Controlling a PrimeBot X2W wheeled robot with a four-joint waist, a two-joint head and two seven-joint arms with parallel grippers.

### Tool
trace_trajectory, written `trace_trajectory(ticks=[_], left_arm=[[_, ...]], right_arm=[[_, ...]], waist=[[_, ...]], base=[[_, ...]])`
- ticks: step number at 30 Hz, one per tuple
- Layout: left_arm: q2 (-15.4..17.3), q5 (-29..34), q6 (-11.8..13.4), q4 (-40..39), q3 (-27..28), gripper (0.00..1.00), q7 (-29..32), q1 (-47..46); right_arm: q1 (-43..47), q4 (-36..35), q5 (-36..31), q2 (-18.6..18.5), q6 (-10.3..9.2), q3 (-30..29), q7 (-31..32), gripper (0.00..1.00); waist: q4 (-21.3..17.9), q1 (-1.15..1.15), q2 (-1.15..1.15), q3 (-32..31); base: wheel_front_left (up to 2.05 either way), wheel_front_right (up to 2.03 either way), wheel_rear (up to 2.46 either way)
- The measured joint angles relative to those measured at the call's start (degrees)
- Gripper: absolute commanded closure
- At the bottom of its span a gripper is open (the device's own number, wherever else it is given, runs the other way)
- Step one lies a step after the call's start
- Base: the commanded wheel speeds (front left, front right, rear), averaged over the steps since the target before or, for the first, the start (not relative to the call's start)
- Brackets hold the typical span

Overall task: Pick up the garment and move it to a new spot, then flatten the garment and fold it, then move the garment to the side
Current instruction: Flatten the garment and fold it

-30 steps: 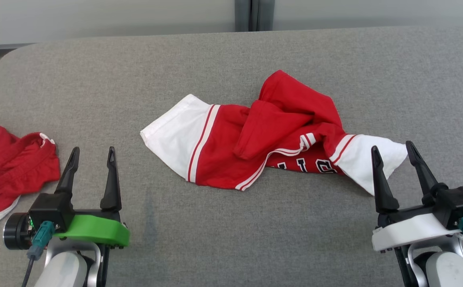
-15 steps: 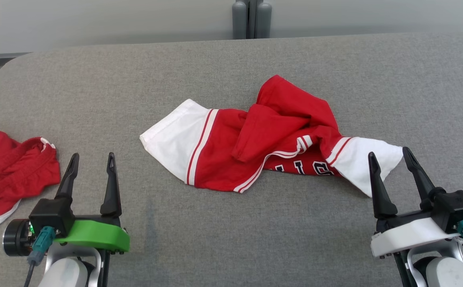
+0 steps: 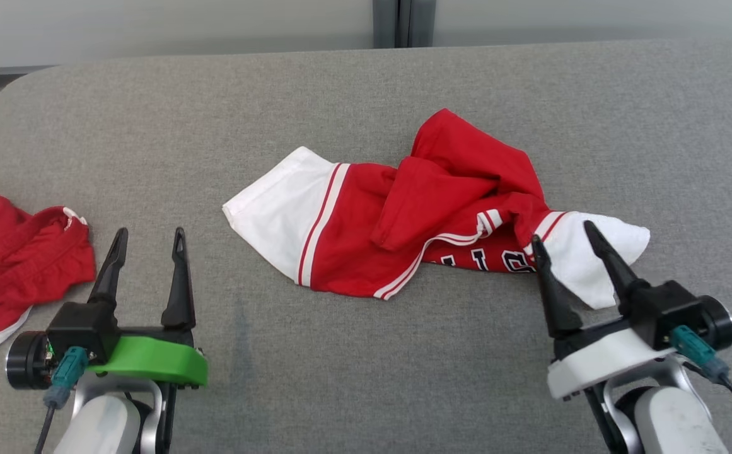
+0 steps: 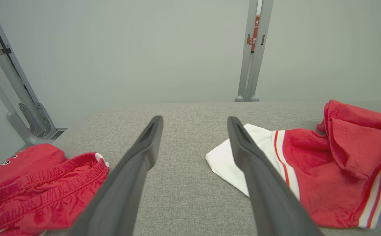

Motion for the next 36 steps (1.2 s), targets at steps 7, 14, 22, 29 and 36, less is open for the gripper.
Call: trace_trajectory(ticks=[7, 14, 22, 29, 36], left_arm=[[-0.6, 0.4, -1.1, 0.6, -0.5, 0.00, -0.5, -3.9], [-2.4, 0.9, -2.3, 2.4, -1.0, 0.00, -1.0, -6.6], [-3.5, 1.4, -2.9, 3.9, -0.4, 0.00, -1.3, -7.5], [-3.7, 2.0, -3.0, 4.3, 0.8, 0.00, -1.4, -7.4], [-3.9, 2.9, -3.0, 4.2, 1.9, 0.00, -1.4, -6.7]], right_arm=[[-6.5, 8.2, 1.2, -2.4, 0.00, 14.5, 2.0, 0.00], [-13.5, 19.3, 3.9, -3.4, 0.00, 24.2, 1.8, 0.00], [-20.2, 30.3, 4.0, -3.6, 0.01, 28.7, 2.3, 0.60], [-22.3, 32.8, 3.2, -3.5, 0.00, 27.9, 1.2, 1.00], [-21.9, 26.2, 4.0, -2.4, 0.00, 26.5, -4.5, 1.00]], waist=[[1.9, 0.00, 0.00, 3.3], [4.9, 0.00, 0.00, 6.1], [7.0, 0.00, 0.00, 8.4], [6.3, 0.00, 0.00, 8.0], [4.8, 0.00, 0.00, 6.9]], base=[[0.00, 0.00, 0.00], [0.00, 0.00, 0.00], [0.00, 0.00, 0.00], [0.00, 0.00, 0.00], [0.00, 0.00, 0.00]])
